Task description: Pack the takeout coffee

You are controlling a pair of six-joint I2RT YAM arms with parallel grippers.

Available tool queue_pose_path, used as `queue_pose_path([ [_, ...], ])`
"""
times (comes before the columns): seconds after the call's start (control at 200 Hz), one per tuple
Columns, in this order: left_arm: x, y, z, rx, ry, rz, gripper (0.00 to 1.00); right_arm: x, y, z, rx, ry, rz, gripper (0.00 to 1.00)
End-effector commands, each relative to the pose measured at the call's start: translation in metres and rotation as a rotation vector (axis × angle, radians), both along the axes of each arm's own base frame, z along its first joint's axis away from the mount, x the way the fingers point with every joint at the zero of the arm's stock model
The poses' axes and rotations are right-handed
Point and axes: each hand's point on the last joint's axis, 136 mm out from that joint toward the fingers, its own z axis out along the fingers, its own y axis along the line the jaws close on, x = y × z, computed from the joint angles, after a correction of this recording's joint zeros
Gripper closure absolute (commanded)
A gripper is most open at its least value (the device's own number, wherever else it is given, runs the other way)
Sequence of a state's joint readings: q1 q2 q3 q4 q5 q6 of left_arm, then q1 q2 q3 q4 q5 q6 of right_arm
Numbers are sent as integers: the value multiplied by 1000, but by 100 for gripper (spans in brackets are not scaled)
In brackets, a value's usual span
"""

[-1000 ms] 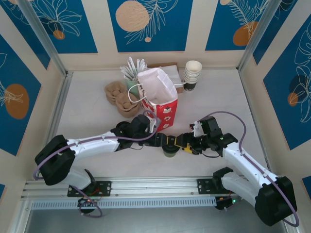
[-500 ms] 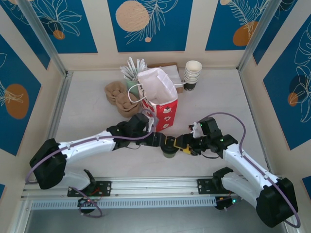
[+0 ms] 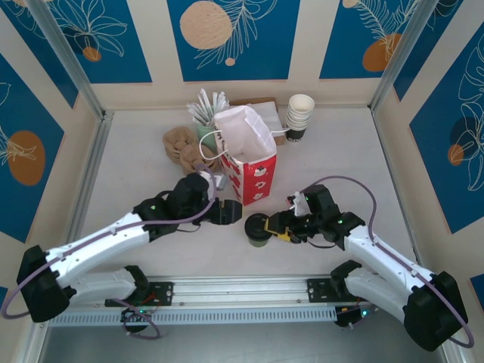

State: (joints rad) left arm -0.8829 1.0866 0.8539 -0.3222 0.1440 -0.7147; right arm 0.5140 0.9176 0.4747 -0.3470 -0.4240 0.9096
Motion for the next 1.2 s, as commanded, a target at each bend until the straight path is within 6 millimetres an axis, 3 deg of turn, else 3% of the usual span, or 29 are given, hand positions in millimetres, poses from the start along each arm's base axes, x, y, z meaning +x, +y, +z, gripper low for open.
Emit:
queue_pose_path([
  [0.0,4,32,-13,75,-9,83,33,3,7,-5,3,-2,-16,45],
  [0.29,13,78,-21,93,9,230,31,7,35,-4,7,-29,5,48],
  [0.435,25,110,-39,178,51,351,31,10,49,-4,0,-34,13,48],
  [0.64,50,132,-33,146,31,443,31,16,63,5,-1,-69,26,49],
  [0.975,115,143,-19,-2,28,576,38,18,55,10,-49,-93,28,43],
  [1.195,153,150,-15,-50,17,660,45,21,40,30,-70,-128,10,38],
])
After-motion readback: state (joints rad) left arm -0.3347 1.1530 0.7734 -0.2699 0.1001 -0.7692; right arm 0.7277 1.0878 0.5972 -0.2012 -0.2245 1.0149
